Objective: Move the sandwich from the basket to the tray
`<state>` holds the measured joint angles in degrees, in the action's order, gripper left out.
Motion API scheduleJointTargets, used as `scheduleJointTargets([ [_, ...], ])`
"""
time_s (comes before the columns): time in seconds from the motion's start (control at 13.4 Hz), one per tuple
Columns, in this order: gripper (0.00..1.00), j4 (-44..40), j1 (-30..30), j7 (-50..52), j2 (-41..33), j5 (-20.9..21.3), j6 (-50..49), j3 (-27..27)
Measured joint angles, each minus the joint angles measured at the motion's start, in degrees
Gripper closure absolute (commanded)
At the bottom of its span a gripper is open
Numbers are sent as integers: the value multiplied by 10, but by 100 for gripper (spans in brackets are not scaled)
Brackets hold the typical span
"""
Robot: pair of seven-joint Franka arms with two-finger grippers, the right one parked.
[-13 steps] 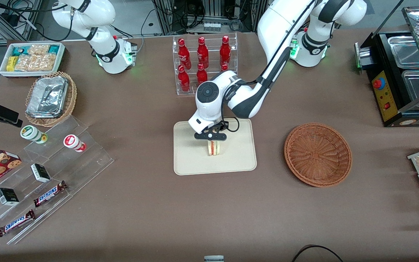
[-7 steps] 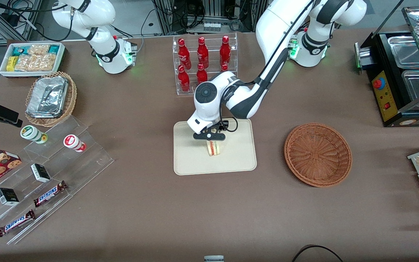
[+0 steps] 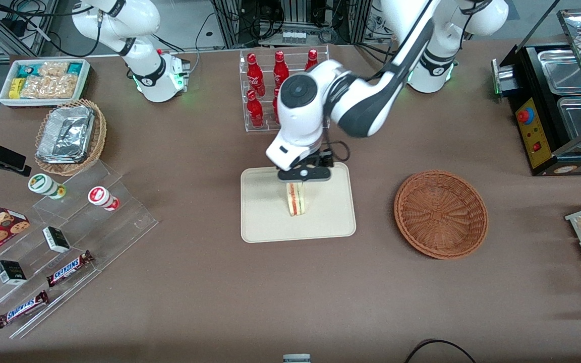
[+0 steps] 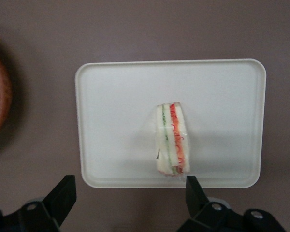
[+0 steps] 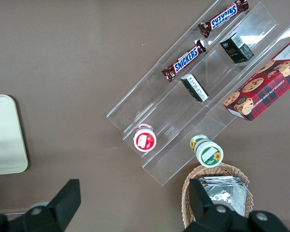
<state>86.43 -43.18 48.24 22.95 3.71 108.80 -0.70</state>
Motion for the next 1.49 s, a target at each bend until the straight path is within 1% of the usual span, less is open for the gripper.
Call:
scheduleJointTargets([
  [0.22, 0, 12, 1, -1, -71, 1, -43, 51],
  [0.37, 0, 44, 2, -21, -115, 1, -48, 84],
  [0.52, 0, 77, 2, -69, -153, 1, -51, 119],
  [0.67, 0, 92, 3, -122, -178, 1, -65, 153],
  [1.04, 0, 94, 4, -288, -226, 0, -125, 256],
  [1.19, 0, 94, 5, -338, -242, -6, -139, 292],
  [1.27, 0, 94, 5, -350, -248, -6, -146, 301],
  [1.49, 0, 94, 8, -353, -253, -6, -153, 303],
])
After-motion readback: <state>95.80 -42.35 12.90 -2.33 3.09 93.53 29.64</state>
